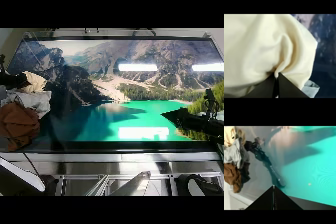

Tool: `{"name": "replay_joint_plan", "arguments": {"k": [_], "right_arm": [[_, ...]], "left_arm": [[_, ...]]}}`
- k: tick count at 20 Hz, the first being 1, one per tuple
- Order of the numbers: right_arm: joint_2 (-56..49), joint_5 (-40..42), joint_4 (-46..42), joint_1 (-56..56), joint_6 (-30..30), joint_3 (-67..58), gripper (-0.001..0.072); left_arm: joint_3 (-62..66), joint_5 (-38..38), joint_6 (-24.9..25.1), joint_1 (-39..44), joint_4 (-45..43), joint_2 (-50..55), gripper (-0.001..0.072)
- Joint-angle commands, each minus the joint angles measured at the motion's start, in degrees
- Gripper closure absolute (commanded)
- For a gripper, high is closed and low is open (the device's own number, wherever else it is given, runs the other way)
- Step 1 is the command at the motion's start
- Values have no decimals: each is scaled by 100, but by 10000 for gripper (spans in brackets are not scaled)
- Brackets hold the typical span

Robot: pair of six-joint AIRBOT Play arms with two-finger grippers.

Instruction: Fold the shirts.

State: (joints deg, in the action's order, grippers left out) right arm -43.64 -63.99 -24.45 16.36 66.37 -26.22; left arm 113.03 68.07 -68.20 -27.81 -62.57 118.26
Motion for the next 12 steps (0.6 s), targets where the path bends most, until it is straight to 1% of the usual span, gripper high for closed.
{"name": "replay_joint_plan", "arguments": {"k": [1,3,5,6,8,10,12], "right_arm": [[4,-42,72,-2,0,2,695],[4,-39,74,-2,0,2,695],[4,-55,72,-2,-2,2,695],[4,-55,74,-2,0,2,695],[4,-79,70,-2,-2,2,695],[4,-83,70,13,-7,2,695],[4,-81,72,79,-227,0,694]], "left_arm": [[699,691,-118,275,380,120,684],[629,719,295,479,1513,-378,685],[306,828,680,787,2924,-1084,684],[186,1001,804,997,3606,-1436,684],[245,1473,839,1513,4516,-1963,684],[466,1738,822,2074,4717,-2376,683],[280,1744,769,2538,4664,-2745,683]]}}
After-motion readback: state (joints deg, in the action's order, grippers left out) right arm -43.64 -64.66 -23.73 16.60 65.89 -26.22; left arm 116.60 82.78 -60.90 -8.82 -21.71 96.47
